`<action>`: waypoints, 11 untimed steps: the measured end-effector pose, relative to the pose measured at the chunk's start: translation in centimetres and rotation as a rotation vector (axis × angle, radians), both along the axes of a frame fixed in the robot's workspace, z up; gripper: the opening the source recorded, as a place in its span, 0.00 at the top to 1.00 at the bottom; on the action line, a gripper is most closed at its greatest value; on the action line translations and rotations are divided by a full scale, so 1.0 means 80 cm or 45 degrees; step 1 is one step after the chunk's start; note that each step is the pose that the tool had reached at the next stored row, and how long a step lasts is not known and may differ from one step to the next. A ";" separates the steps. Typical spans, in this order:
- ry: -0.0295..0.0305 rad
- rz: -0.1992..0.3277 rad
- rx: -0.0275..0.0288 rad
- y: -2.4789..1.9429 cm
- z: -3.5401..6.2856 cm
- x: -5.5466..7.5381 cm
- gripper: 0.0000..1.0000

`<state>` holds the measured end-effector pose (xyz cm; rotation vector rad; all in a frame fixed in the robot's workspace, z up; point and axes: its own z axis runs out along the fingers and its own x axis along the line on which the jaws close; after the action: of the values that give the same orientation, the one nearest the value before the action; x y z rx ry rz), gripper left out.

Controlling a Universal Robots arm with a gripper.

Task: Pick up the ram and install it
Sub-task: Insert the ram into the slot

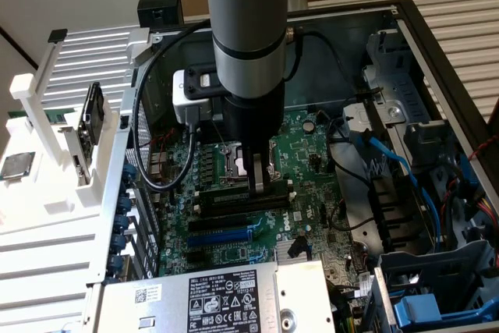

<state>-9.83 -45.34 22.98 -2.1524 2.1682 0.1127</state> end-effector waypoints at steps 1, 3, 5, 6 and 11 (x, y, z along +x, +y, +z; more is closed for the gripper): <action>-0.0001 -0.001 0.0000 0.0000 0.000 0.000 0.86; -0.0001 -0.005 0.0000 0.0000 0.000 0.000 0.86; -0.0001 -0.005 0.0000 0.0000 0.000 0.000 0.86; -0.0001 -0.005 0.0000 0.0000 0.000 0.000 0.86; -0.0001 -0.005 -0.0001 -0.0012 0.000 0.000 0.86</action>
<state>-9.83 -45.44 22.98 -2.1481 2.1723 0.1124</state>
